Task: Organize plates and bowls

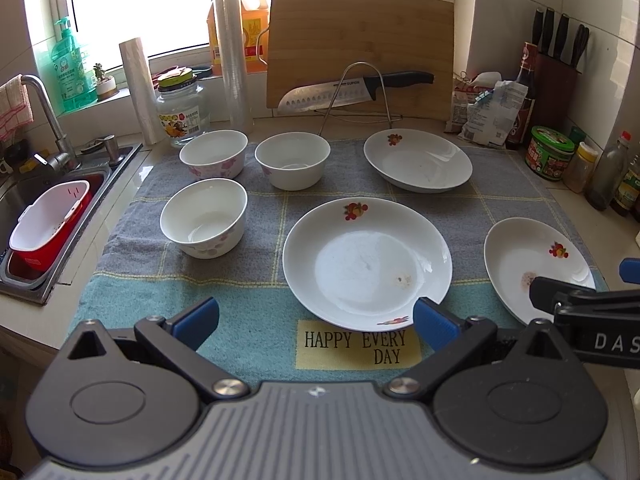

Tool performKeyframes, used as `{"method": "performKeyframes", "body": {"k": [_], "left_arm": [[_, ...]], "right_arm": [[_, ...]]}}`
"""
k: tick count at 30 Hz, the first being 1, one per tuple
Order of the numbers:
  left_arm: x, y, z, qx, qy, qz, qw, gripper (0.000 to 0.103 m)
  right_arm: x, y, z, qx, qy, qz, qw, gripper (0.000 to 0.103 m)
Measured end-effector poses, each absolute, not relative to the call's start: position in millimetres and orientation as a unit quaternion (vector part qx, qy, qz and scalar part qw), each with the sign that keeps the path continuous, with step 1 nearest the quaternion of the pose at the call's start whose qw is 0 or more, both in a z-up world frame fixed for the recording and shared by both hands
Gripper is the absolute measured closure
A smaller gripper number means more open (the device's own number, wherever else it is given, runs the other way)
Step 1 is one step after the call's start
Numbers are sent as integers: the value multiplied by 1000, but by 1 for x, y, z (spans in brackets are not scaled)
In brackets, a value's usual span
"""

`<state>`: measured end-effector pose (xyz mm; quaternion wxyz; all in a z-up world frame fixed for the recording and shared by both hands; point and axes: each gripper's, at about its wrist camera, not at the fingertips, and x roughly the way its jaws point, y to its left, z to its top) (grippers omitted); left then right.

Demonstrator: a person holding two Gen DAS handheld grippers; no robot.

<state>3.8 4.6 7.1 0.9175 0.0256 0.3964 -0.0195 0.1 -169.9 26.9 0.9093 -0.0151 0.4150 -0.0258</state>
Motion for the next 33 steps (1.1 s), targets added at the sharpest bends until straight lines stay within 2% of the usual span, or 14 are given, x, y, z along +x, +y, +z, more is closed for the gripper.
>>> {"method": "performKeyframes", "body": {"k": [17,33], "left_arm": [[2,23,4,26,357,-93,929,1],[-4,9,-11,29,307,-182,934,1]], "right_arm": [[-19,-154,34,-29,371,-53,927,0],[-35,-181,32,-18,330,-34,943,0]]}}
